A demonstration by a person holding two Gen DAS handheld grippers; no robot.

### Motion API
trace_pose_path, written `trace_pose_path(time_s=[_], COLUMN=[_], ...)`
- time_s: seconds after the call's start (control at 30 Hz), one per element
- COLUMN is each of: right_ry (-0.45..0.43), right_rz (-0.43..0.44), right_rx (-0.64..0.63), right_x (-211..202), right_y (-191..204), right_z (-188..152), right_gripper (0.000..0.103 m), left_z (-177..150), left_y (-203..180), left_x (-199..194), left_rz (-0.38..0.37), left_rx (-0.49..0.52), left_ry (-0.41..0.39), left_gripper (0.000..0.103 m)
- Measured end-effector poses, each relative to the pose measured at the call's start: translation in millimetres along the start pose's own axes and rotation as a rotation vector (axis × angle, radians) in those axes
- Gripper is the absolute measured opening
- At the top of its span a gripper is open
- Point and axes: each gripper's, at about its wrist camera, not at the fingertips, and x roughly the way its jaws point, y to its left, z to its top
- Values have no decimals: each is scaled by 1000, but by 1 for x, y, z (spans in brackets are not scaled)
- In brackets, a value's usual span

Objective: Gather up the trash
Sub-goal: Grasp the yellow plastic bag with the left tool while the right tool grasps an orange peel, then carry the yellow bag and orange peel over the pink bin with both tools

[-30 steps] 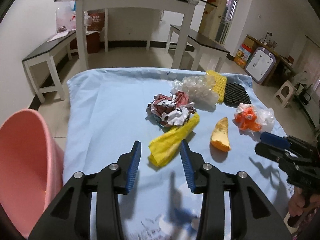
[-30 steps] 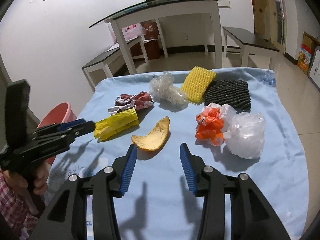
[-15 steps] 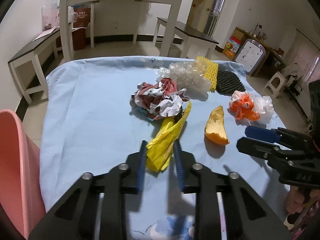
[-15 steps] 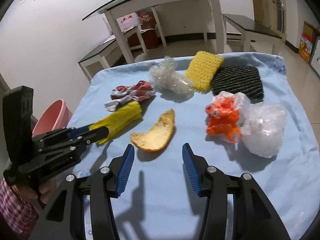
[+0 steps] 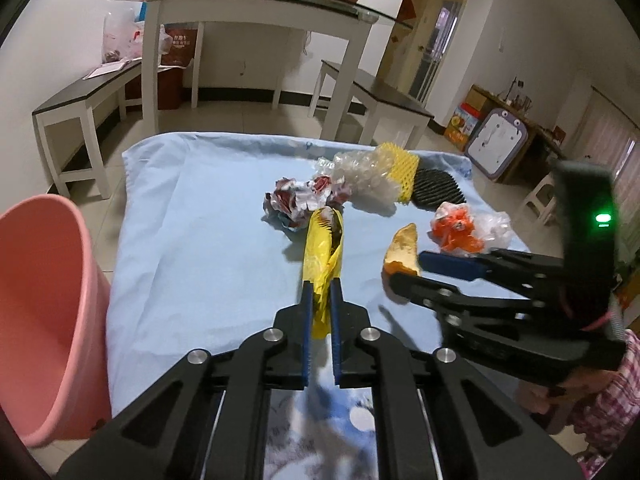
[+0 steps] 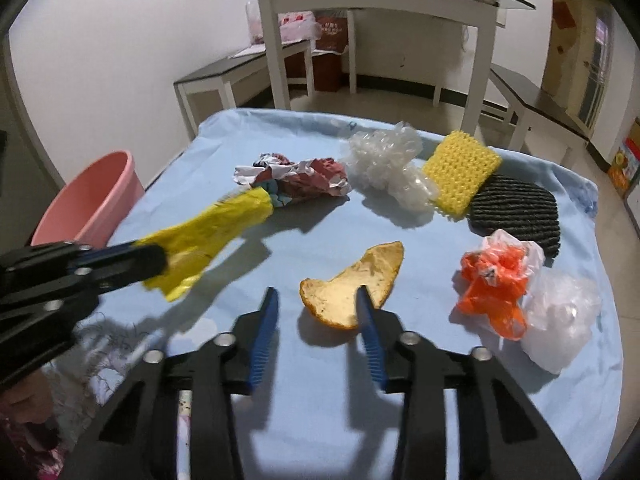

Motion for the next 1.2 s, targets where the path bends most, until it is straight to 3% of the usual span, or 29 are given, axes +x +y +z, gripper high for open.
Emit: trace_pose_path(time_s=[0.07,0.17,0.47,0.9,1.2], right_ry=[13,4,-56,-134,-160], right_rz=[-5,-3,20,172,287], right_rx=[-9,0,-6,-13,-71], right_x=[4,0,-34,-67,-69], right_y=[1,1,12,64,117], right_z=[-1,-3,-9,10,37], right_gripper=[13,5,4,4,4], left_z=[-3,-6,-16,-28,-32], left_y=[0,0,0,24,54], left_x=[-7,-17,-55,-108,-135], left_rz=[0,6,47,129,266], left_rx=[-15,-31,-67,-169,-270], left_ry=[-5,-18,-84,-180,-241], left_gripper=[7,7,7,7,7])
